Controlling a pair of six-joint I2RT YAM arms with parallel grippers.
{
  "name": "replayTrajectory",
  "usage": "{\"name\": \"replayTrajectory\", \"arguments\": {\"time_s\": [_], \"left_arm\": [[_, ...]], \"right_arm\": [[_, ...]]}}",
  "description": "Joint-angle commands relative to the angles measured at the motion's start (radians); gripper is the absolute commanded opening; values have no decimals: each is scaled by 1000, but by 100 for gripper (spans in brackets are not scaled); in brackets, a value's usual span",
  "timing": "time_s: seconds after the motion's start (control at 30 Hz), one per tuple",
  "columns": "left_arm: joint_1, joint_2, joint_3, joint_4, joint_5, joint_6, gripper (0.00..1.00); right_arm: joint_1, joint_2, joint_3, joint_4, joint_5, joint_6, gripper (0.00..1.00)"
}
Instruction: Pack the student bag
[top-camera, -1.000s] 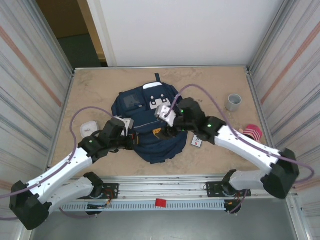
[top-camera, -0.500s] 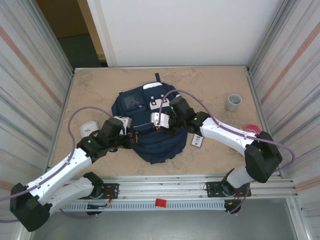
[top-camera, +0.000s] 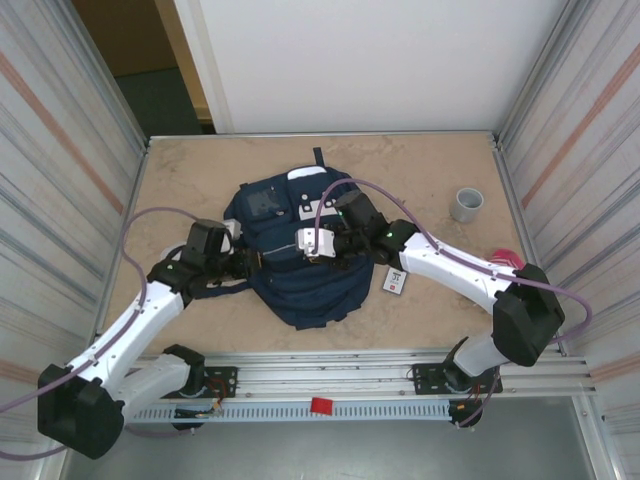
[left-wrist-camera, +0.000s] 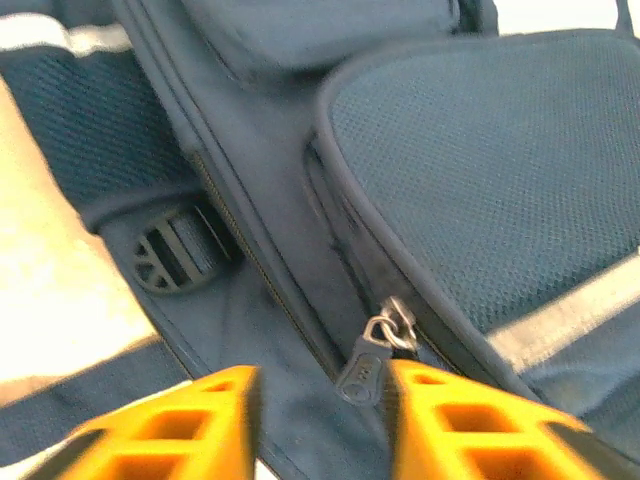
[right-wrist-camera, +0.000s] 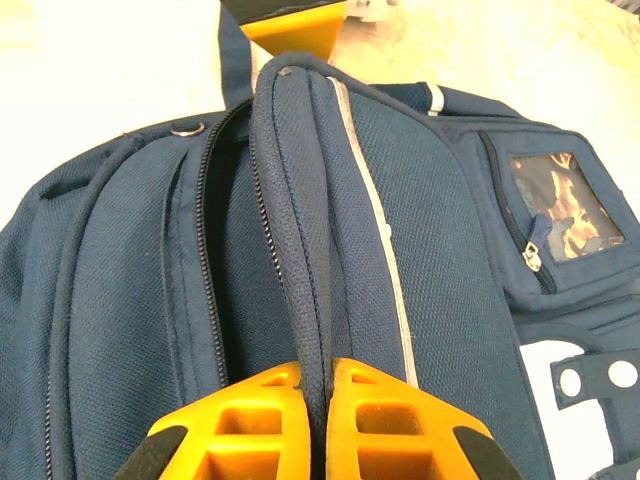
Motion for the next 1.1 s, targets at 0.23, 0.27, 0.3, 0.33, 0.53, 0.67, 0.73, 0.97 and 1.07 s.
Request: {"name": "replayTrajectory", "arguments": {"time_s": [0.23,0.27,0.3,0.33,0.53,0.67,0.73,0.97,1.07], "left_arm": [[0,-193,-18,252,439,829,80],[-7,-183,-10,242,448,881,81],[-20,-168,4,229,437,929,81],[-28,-147,17,218,422,970,82],[-120,34,110,199,322,1084,82],[-145,125,116,314,274,1053,68],[-155,153,117,352,214,1039,51],[-156,132,110,422,55,877,0],[-156,112,110,427,57,804,0]], "right_arm": [[-34,-18,57,-5,-163,43,0],[-35,-18,59,-4,-166,46,0],[-36,-18,60,-6,-170,49,0],[-36,-17,62,-5,-174,51,0],[-47,-12,73,13,-220,90,0],[-49,-3,90,3,-242,102,0],[-58,-13,83,11,-265,120,1],[-129,-124,25,48,-282,456,37],[-156,-182,18,-1,-102,804,60]]}}
